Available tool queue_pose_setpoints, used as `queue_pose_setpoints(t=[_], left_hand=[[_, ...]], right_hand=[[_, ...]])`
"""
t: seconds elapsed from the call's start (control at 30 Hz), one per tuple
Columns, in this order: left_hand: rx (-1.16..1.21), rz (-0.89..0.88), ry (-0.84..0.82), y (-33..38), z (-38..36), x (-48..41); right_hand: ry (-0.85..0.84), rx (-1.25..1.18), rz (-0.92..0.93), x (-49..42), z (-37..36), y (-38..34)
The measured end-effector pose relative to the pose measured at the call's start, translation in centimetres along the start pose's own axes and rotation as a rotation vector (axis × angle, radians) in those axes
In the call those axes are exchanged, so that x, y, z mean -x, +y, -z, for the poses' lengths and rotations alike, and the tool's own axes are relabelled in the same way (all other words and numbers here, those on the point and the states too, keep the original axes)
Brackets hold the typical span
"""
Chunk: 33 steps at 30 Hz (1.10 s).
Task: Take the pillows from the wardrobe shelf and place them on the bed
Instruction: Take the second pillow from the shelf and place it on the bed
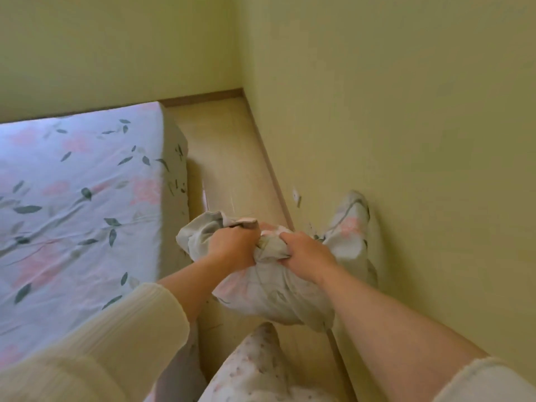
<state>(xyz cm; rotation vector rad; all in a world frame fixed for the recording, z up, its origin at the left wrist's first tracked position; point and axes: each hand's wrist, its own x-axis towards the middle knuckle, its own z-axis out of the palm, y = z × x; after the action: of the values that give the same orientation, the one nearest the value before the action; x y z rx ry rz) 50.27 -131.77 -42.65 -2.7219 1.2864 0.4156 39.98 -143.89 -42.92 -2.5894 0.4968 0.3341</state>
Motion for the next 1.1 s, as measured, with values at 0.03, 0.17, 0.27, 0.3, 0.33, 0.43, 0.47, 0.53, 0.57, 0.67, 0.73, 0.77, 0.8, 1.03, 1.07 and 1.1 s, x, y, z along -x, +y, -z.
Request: queue_pose_setpoints(t=[0.03,0.17,0.27,0.3,0.33,0.43,0.47,0.53,0.57,0.67,0.73,0.77,0.8,1.03,1.07,1.1], left_hand=[[-0.005,0.023,0.015,-1.0,0.3,-1.0],[-0.065,0.052,0.067,-5.6,1.8,-5.6],[-0.091,0.056,0.103,-9.8,2.9,-10.3],[-0.094,0.061,0.119,-11.4,3.3,-12.0],[-0.09,0.072,0.125,-13.0,3.8,-13.5],[-0.072,0.108,0.112,-17.7,5.4,-17.7],[-0.068,0.122,0.119,-19.3,5.9,-19.1],[-0.04,0.152,0.138,-22.3,7.1,-21.9],[-0.026,0.166,0.144,-23.6,7.7,-23.2],[0.001,0.205,0.131,-26.7,9.2,-27.1],[0.017,0.223,0.122,-28.7,10.1,-29.9],[0.02,0.232,0.12,-29.8,10.6,-31.4],[0.022,0.241,0.12,-30.8,10.9,-33.1],[0.032,0.283,0.106,-38.5,14.0,-46.8],[0.037,0.291,0.104,-39.7,14.8,-48.9],[0.047,0.3,0.097,-40.7,15.8,-51.0]], right_hand=[[0.009,0.001,0.02,-1.7,0.2,-0.3],[0.019,0.007,0.093,-9.0,1.3,-1.8],[0.021,0.014,0.13,-15.2,2.6,-3.2],[0.023,0.017,0.141,-17.4,3.3,-3.8],[0.022,0.025,0.151,-19.6,3.9,-4.4],[-0.007,0.07,0.178,-26.1,5.7,-6.9],[-0.015,0.076,0.192,-28.3,6.4,-7.7],[-0.013,0.085,0.217,-32.7,7.8,-9.3],[-0.012,0.098,0.23,-34.7,8.4,-9.9],[-0.02,0.146,0.253,-40.1,10.3,-11.3],[-0.019,0.159,0.266,-43.6,11.4,-11.9],[-0.018,0.16,0.273,-45.4,12.0,-12.2],[-0.018,0.161,0.279,-47.4,12.5,-12.4],[-0.047,0.17,0.328,-63.8,16.9,-12.8],[-0.06,0.173,0.335,-66.4,17.9,-12.9],[-0.072,0.175,0.342,-69.0,19.1,-13.0]])
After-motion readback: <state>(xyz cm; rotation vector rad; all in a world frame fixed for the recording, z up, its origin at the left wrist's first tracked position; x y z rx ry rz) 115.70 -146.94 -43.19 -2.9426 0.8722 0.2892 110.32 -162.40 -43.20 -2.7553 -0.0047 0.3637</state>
